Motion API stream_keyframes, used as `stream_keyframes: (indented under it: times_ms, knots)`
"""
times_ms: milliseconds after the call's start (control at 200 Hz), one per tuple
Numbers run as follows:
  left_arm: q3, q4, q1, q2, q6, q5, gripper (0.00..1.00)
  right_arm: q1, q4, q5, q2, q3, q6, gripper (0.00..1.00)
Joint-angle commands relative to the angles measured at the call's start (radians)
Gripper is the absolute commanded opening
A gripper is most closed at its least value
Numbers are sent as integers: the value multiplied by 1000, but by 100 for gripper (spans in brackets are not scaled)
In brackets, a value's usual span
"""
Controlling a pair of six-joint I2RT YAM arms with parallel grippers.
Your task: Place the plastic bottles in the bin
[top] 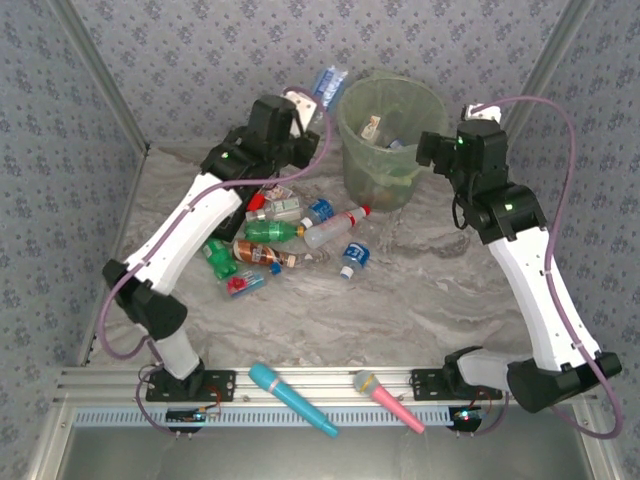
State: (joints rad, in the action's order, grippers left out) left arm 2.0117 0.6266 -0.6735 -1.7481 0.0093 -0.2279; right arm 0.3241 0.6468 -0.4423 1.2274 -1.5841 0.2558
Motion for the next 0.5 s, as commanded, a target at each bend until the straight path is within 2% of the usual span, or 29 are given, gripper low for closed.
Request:
stream_keyframes:
  times_ms: [0, 250, 495]
  knots:
    - [155, -22, -33, -88, 82, 10, 28, -18, 5, -18, -37, 21, 23, 100]
    - [582, 111, -87, -383, 150, -2, 28, -59, 25, 3, -77, 55, 28, 100]
    - [602, 37, -104, -446, 157, 16, 30, -119, 29, 44, -110, 85, 42, 100]
